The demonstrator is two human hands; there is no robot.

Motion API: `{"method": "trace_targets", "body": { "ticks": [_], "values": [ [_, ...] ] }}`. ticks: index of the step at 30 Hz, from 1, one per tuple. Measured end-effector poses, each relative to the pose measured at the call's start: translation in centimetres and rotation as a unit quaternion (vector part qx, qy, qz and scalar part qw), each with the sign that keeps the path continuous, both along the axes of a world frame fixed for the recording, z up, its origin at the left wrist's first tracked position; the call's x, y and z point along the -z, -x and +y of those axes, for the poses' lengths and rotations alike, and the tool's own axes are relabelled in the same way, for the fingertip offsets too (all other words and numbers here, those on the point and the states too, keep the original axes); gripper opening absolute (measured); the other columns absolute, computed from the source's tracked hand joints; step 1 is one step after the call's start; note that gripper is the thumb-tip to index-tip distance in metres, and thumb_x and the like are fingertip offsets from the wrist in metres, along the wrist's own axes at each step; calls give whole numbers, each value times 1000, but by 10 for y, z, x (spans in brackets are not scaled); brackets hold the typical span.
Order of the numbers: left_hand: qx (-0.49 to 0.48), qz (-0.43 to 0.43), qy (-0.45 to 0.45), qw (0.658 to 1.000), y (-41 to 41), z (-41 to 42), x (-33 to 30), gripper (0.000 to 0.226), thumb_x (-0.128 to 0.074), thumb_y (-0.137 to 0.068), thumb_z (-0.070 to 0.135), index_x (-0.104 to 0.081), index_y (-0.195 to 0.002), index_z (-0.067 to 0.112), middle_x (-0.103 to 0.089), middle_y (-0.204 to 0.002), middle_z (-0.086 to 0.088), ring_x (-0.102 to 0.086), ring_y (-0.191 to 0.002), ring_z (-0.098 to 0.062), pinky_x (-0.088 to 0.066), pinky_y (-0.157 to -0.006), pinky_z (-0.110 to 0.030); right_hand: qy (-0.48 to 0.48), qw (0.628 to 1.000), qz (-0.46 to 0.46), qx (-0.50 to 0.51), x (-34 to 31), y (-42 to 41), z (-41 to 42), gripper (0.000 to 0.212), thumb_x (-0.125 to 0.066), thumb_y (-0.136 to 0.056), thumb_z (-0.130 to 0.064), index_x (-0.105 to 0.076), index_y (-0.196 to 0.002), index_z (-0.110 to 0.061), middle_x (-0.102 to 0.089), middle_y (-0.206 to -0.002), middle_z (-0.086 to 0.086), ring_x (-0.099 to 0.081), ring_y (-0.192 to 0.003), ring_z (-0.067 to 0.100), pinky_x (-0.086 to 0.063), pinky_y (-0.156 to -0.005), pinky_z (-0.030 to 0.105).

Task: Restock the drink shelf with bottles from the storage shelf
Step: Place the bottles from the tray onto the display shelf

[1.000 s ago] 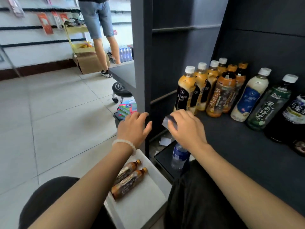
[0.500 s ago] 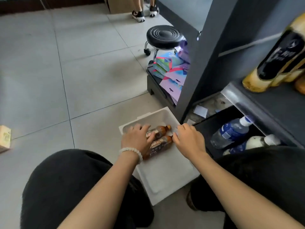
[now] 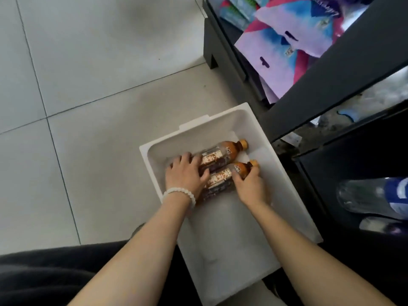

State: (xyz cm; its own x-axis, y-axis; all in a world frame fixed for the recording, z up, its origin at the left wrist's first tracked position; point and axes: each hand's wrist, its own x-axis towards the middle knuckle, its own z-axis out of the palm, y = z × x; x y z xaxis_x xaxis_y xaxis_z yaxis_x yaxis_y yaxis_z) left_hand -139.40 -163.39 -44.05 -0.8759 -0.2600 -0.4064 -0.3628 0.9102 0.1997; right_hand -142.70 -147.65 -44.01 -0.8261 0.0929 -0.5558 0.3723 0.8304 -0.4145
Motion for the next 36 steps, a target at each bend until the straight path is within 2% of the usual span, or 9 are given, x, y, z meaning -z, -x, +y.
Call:
{"method": "trace_targets", "body": {
  "ticks": [5, 9, 13, 16, 19, 24, 28, 30, 36],
  "values": [
    [26, -18, -36, 999, 30, 0, 26, 60, -47, -87, 56, -31, -141, 33, -48, -136, -3, -45, -123, -30, -35, -99, -43, 88, 982, -15, 169, 22, 13, -9, 59, -62, -86, -43, -31, -123, -8, -51, -103, 6, -59, -97, 32, -43, -70, 32],
    [43, -55, -38, 997, 39, -3, 35, 70, -52, -82, 62, -27, -142, 37, -52, -132, -6, -50, -117, -33, -43, -95, -45, 122, 979, 2, 164, 31, 9, -9, 66, -65, -84, -42, -26, -133, -21, -52, -121, 8, -55, -92, 21, -43, -65, 28],
    [37, -56, -62, 996, 41, -7, 31, 69, -56, -80, 64, -31, -139, 38, -55, -124, -8, -54, -111, -32, -47, -91, -43, 154, 974, 2, 166, 28, 8, -1, 73, -69, -82, -37, -28, -141, -27, -45, -139, 5, -52, -117, 22, -44, -76, 25],
    [5, -81, -101, 992, 32, -10, 27, 71, -58, -78, 63, -29, -139, 41, -56, -120, -9, -56, -108, -31, -48, -90, -41, 178, 969, 4, 171, 17, 4, 1, 89, -77, -75, -37, -21, -144, -32, -43, -139, 4, -52, -119, 25, -51, -79, 29],
    [-48, -78, -126, 988, 19, -11, 18, 73, -59, -77, 63, -32, -140, 39, -57, -122, -9, -55, -111, -30, -47, -92, -38, 177, 976, 20, 128, 1, 2, 0, 90, -82, -68, -38, -31, -141, -27, -51, -131, 2, -54, -116, 21, -46, -78, 24],
    [-109, -23, -152, 982, 8, -10, -25, 77, -67, -73, 58, -43, -138, 24, -56, -130, -8, -54, -117, -29, -45, -97, -35, 149, 986, 73, 15, -44, -6, -1, 85, -83, -64, -41, -39, -135, -33, -55, -126, 2, -51, -112, 19, -43, -86, 26],
    [-113, 50, -157, 980, 1, -5, -82, 65, -69, -70, 57, -57, -125, 26, -66, -116, -1, -61, -103, -22, -47, -82, -27, 136, 979, 136, -64, -95, -10, 1, 86, -82, -66, -39, -37, -139, -34, -57, -125, 1, -52, -117, 21, -42, -95, 29],
    [-105, 88, -153, 979, -6, -1, -116, 64, -70, -71, 55, -56, -126, 27, -65, -116, 1, -61, -102, -19, -42, -76, -23, 139, 973, 173, -66, -125, -12, 8, 86, -82, -67, -37, -36, -140, -33, -57, -126, 1, -52, -117, 20, -43, -95, 30],
    [-99, 182, -203, 957, -33, 21, -213, 62, -76, -67, 49, -48, -119, 32, -63, -108, 0, -58, -89, -18, -51, -79, -32, 199, 939, 281, -26, -231, -23, 37, 92, -85, -63, -35, -30, -136, -40, -54, -128, 1, -51, -118, 21, -45, -98, 40]
  ]
}}
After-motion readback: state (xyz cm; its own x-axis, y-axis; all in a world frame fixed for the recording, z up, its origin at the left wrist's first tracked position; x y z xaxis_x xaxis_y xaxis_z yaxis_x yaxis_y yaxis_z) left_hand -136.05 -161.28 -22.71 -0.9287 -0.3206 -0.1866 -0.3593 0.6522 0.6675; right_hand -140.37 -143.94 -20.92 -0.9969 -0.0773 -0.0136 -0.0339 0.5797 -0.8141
